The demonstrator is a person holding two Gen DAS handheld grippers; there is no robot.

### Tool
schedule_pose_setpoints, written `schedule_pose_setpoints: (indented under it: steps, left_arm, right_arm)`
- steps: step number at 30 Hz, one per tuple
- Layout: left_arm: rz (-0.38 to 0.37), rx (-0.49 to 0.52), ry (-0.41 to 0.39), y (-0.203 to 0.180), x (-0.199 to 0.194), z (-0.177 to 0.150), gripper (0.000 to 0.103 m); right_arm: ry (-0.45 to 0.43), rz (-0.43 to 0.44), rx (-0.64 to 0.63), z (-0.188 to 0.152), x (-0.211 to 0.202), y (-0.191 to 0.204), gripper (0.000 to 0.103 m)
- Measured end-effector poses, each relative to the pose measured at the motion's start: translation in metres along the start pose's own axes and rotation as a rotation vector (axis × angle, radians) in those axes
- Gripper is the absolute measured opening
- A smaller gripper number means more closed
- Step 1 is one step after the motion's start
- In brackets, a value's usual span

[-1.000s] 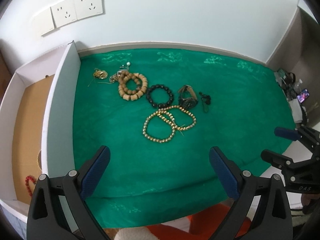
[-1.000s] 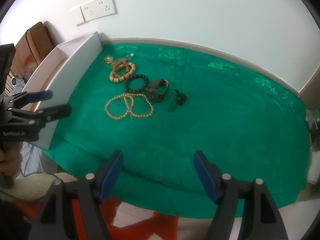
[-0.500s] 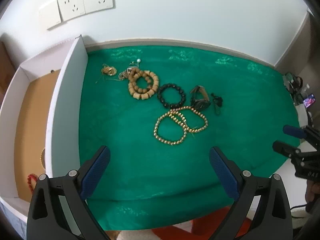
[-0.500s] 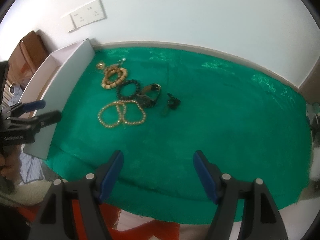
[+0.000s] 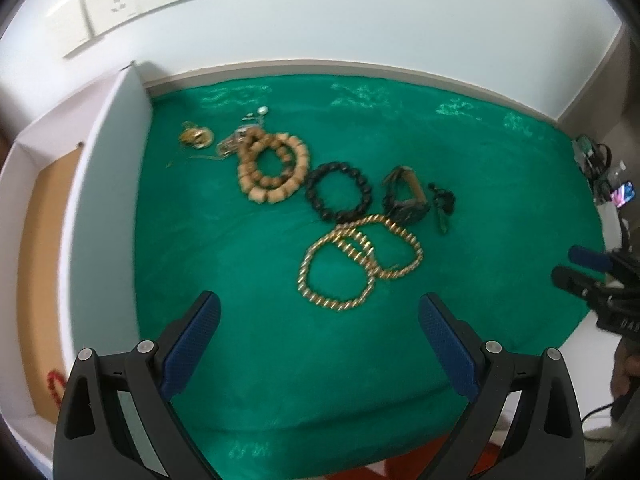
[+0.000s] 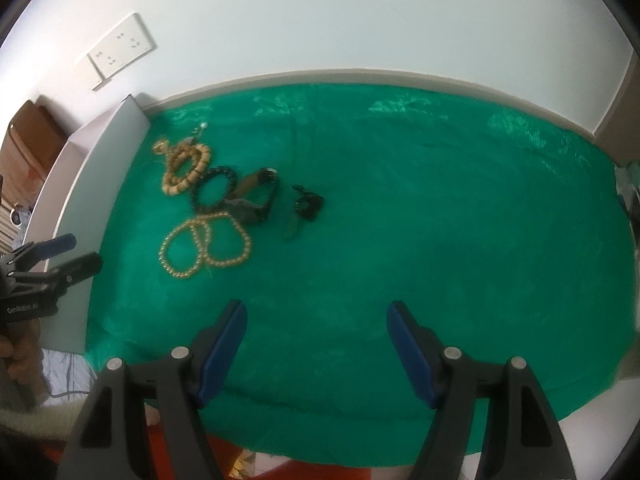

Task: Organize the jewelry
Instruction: 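Close left tool on black watch strap while right tool grasps dark pendant necklace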

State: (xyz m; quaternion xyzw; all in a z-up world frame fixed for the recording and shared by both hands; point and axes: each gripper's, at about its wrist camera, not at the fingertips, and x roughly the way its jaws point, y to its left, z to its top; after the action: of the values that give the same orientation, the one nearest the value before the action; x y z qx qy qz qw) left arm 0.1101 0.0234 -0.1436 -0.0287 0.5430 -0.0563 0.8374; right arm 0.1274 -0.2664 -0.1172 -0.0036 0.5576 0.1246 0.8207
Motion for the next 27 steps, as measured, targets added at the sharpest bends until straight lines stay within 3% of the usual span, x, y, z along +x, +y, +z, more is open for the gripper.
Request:
schedule_pose_setpoints:
  steps: [6,12,18,22,27]
  left_arm:
    - [-0.064,0.038,0.014,-0.018,0.028,0.042,0.099]
    - [-0.145,0.032,0.091,-0.033,0.067,0.083,0.095]
    - [-0.122,0.119,0.142,-0.055,0.102,0.099,0.081]
    - [-0.109,0.171,0.180,-0.067,0.123,0.099,0.068]
    - [-0.110,0.184,0.209,-0.072,0.139,0.102,0.055]
  right_arm:
    - [0.004,-0.006,-0.025,0.012,0.018,-0.007,0.074]
    - [-0.012,0.013,-0.033,0.032,0.036,-0.009,0.074]
    - [-0.048,0.046,-0.046,0.057,0.067,-0.013,0.067]
    - [-0.033,0.099,-0.052,0.065,0.093,-0.012,0.054]
    - [-0.047,0.132,-0.083,0.069,0.113,-0.008,0.046]
